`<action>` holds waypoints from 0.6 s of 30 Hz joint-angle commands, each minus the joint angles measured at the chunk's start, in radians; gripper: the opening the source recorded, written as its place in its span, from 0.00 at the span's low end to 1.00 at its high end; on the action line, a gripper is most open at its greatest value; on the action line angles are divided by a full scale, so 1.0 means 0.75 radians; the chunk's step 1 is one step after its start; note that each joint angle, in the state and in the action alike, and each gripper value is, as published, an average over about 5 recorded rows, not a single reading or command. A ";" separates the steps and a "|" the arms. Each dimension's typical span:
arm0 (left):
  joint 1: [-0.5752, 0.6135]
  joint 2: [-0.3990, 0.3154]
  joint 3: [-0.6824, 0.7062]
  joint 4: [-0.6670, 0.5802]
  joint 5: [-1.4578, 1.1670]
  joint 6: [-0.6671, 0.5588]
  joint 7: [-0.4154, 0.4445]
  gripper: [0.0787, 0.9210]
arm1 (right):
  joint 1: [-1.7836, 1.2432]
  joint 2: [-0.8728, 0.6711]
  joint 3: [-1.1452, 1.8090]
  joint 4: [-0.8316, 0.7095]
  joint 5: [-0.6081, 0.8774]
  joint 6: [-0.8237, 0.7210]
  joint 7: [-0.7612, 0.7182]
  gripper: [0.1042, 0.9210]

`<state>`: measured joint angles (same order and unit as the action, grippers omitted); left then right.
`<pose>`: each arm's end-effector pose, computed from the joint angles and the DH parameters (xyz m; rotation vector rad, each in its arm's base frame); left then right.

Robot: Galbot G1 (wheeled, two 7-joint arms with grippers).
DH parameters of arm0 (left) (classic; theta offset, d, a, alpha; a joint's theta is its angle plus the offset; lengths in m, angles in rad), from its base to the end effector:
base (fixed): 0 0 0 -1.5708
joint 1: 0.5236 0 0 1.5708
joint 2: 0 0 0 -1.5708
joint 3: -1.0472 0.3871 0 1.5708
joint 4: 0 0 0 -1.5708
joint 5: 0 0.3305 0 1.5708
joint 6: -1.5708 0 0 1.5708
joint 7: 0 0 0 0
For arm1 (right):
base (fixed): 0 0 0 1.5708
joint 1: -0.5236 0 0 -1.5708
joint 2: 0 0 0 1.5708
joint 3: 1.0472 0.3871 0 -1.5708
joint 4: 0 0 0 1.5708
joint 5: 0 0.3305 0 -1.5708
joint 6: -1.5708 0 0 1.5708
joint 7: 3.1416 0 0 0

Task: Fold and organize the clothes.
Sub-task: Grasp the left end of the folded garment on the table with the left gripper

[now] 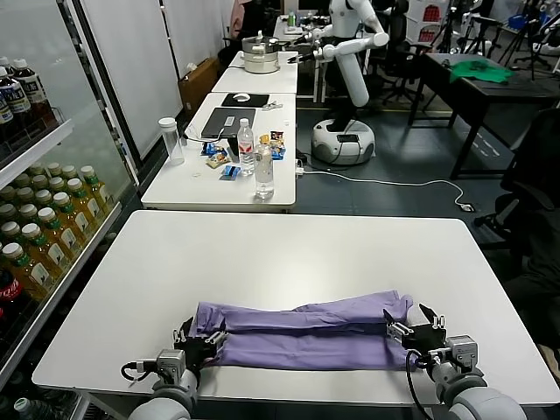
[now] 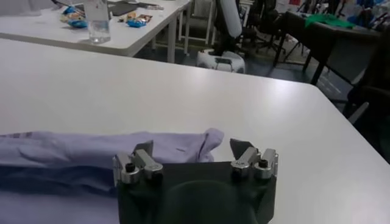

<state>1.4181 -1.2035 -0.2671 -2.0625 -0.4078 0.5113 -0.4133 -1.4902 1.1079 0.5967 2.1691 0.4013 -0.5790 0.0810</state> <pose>0.1749 0.0140 -0.3279 -0.0295 -2.6301 -0.0440 0.1728 -0.1076 -0.2711 0.1365 -2.6932 0.1528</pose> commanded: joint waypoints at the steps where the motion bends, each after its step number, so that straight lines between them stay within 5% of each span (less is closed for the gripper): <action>1: 0.015 -0.074 0.007 0.038 -0.046 0.010 -0.029 0.66 | -0.004 -0.001 0.001 0.008 -0.004 0.001 0.000 0.88; 11: 0.002 -0.058 -0.054 0.022 -0.229 -0.005 0.006 0.31 | 0.011 -0.009 0.010 0.010 0.028 0.001 0.001 0.88; 18: -0.061 0.087 -0.241 -0.003 -0.390 -0.014 0.012 0.09 | 0.023 -0.030 0.034 0.022 0.082 0.001 0.006 0.88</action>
<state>1.4007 -1.2089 -0.3369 -2.0594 -0.5691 0.5046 -0.4025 -1.4721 1.0881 0.6180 2.1832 0.4417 -0.5784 0.0849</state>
